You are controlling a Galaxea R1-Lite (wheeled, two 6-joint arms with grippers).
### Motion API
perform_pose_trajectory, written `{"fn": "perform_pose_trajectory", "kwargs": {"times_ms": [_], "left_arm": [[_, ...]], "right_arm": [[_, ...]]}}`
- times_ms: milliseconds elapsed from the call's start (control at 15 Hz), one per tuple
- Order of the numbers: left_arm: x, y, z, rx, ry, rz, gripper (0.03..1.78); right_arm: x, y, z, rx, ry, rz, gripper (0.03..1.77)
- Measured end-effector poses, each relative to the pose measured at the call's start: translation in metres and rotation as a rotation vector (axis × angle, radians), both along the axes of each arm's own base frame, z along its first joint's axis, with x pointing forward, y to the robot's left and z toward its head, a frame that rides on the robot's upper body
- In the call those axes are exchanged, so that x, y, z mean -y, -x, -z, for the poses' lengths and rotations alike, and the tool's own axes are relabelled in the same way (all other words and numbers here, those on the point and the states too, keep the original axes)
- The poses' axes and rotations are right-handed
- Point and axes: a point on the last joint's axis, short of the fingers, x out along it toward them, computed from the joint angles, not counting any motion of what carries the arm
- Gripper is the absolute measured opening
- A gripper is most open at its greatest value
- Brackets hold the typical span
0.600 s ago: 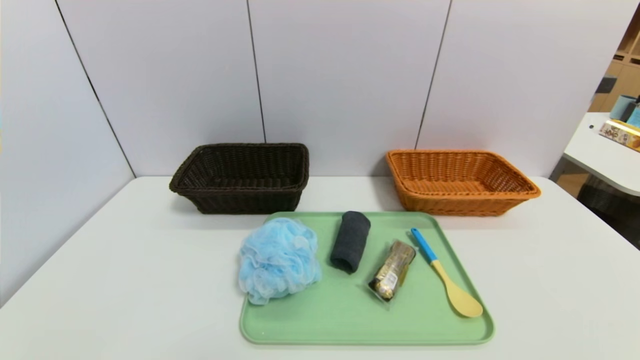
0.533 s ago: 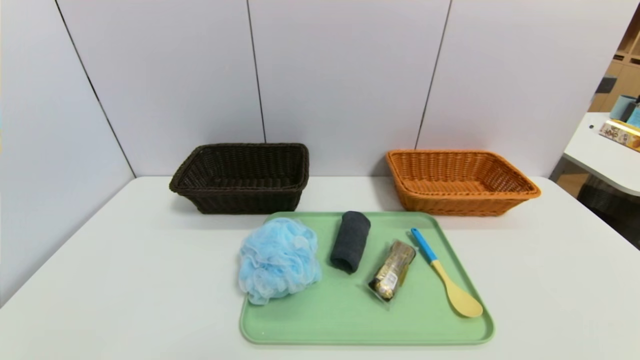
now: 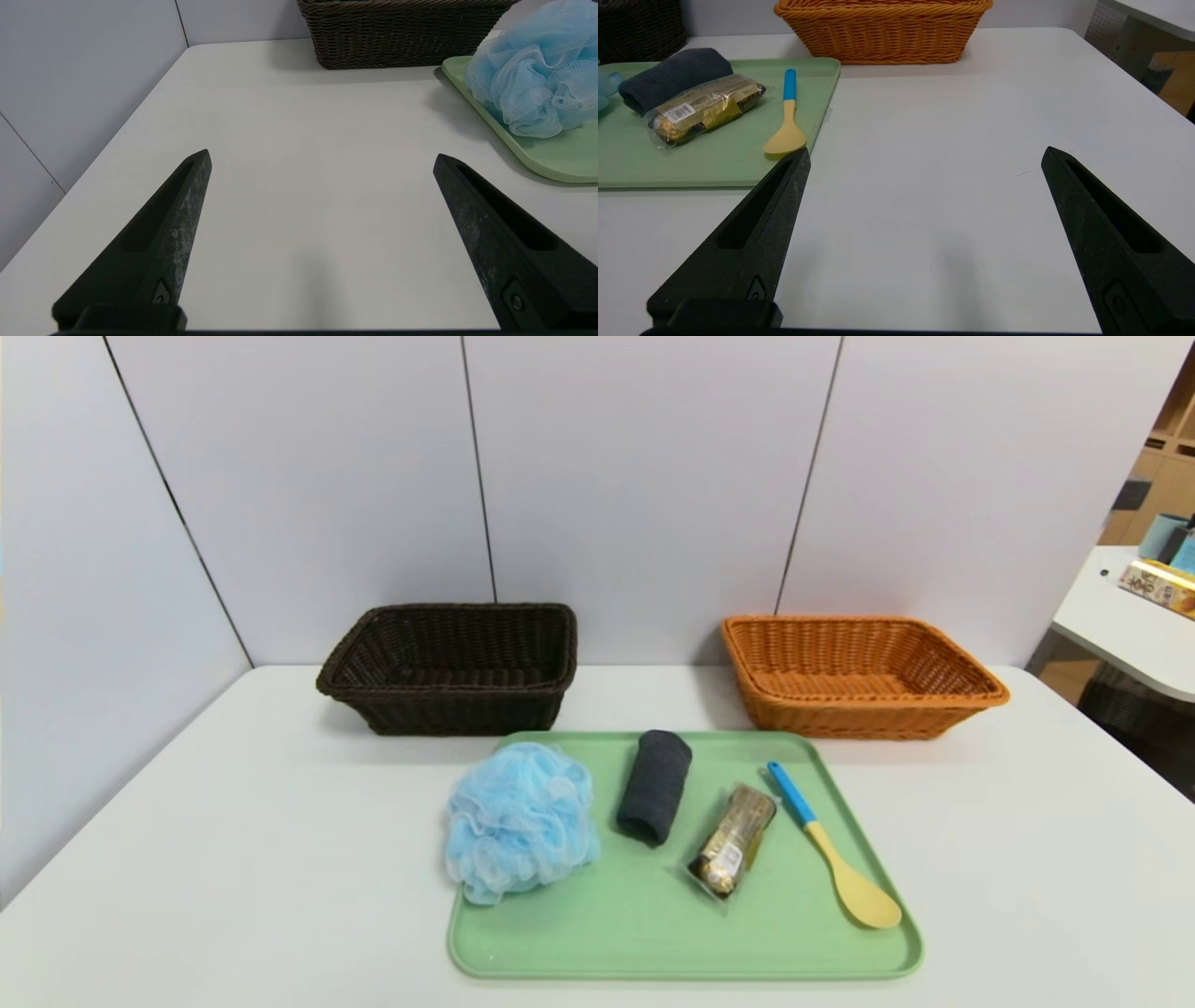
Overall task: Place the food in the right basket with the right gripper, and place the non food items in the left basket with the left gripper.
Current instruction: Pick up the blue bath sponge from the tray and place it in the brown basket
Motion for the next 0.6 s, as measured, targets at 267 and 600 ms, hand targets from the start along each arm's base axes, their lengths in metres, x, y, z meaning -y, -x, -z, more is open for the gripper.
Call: {"fn": "perform_pose_trajectory", "kwargs": {"times_ms": [267,600], "left_arm": [[0.0,0.0,0.002,-0.025,-0.008,0.004,1.69],[0.0,0.014,-0.04,-0.111,0.001,0.012,1.69]], "right_arm": [[0.0,0.003,-0.008,0.021,-0.005,0.013,1.71],[0.0,0.018,-0.045,-0.05,-0.005,-0.003,1.71]]}}
